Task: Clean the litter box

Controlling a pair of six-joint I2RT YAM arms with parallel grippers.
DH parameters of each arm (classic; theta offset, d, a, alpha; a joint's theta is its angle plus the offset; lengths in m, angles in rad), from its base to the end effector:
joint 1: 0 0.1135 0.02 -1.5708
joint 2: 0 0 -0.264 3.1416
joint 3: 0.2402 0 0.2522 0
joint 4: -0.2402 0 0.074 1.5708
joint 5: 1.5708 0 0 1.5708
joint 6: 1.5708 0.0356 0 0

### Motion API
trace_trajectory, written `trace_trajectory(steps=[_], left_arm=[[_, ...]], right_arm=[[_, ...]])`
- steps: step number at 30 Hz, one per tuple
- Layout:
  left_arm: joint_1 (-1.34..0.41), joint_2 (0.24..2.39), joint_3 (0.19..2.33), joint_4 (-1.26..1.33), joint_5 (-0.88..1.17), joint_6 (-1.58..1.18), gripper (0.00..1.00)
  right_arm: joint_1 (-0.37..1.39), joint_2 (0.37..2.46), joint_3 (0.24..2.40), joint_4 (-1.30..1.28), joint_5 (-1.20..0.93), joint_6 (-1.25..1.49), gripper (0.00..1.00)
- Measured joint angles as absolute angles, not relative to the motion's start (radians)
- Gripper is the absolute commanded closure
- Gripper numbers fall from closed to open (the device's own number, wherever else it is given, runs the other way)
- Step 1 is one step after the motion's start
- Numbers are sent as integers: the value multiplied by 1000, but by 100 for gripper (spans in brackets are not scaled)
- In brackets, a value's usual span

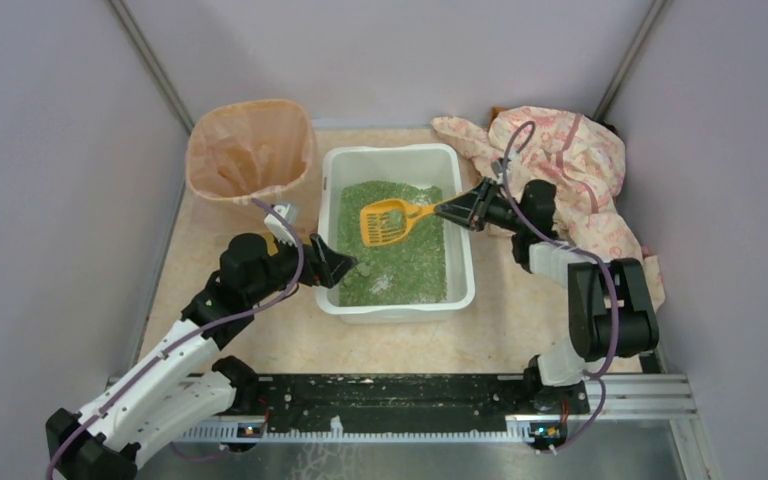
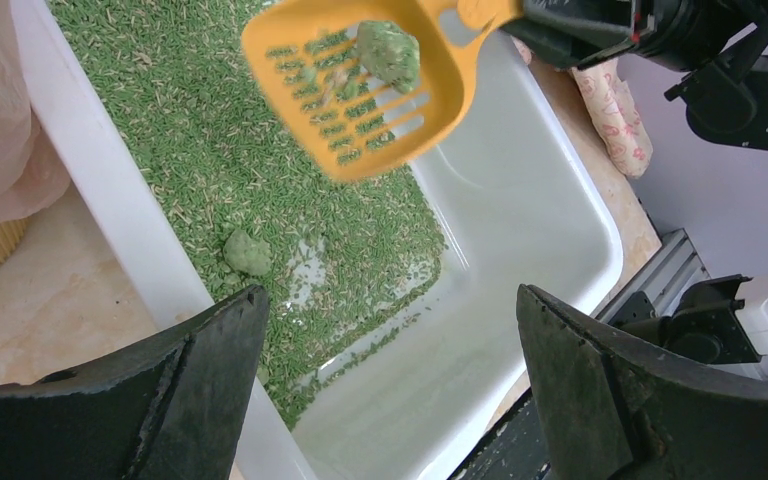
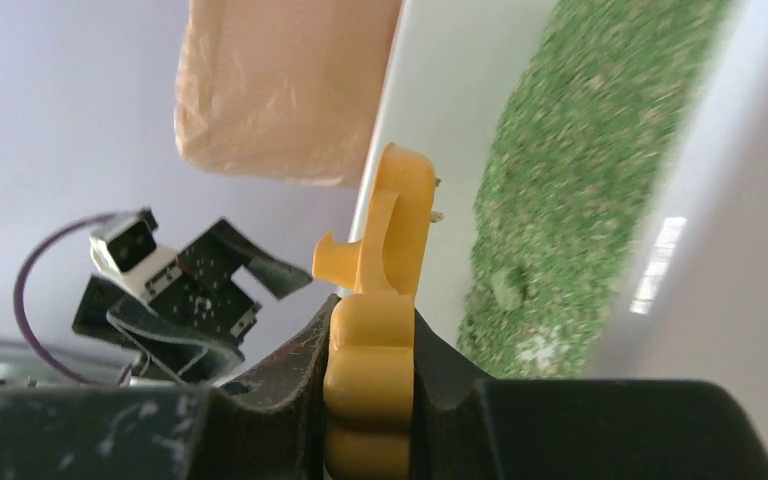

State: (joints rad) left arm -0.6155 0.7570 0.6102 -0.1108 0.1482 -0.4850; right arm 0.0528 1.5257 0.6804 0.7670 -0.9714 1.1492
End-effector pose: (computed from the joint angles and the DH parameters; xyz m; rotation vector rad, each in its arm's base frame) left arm 0.1479 -0.1110 0.2905 0.2348 1.9089 -0.8953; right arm 0.3073 0.0457 0.2264 0.1802 1.9082 1.6505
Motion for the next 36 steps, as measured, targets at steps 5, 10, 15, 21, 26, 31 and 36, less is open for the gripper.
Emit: trace_trajectory(steps=[5,10,15,21,26,31,36], left_arm=[[-615,765,611,-105,151,-486,1],[-616,751,610,-109,149,-485,1],[-616,736,610,-108,144,-485,1],[-616,739,610,-108,145,-485,1],[-616,739,610,-108,145,-485,1],[-616,740,610,-107,145,-485,1],[-615,752,609,-89,147,-485,1]], right_arm=[[169,1529,680,752,-981,1134,100],[86,1529,681,734,-970,1126,100],[104,1529,683,725,-968,1124,100],[89,1529,683,737,-972,1136,100],[92,1528,696,655,-960,1074,100],[165,1527,901,188,-767,754,100],[286,1505,1078,-66,-630,532,100]])
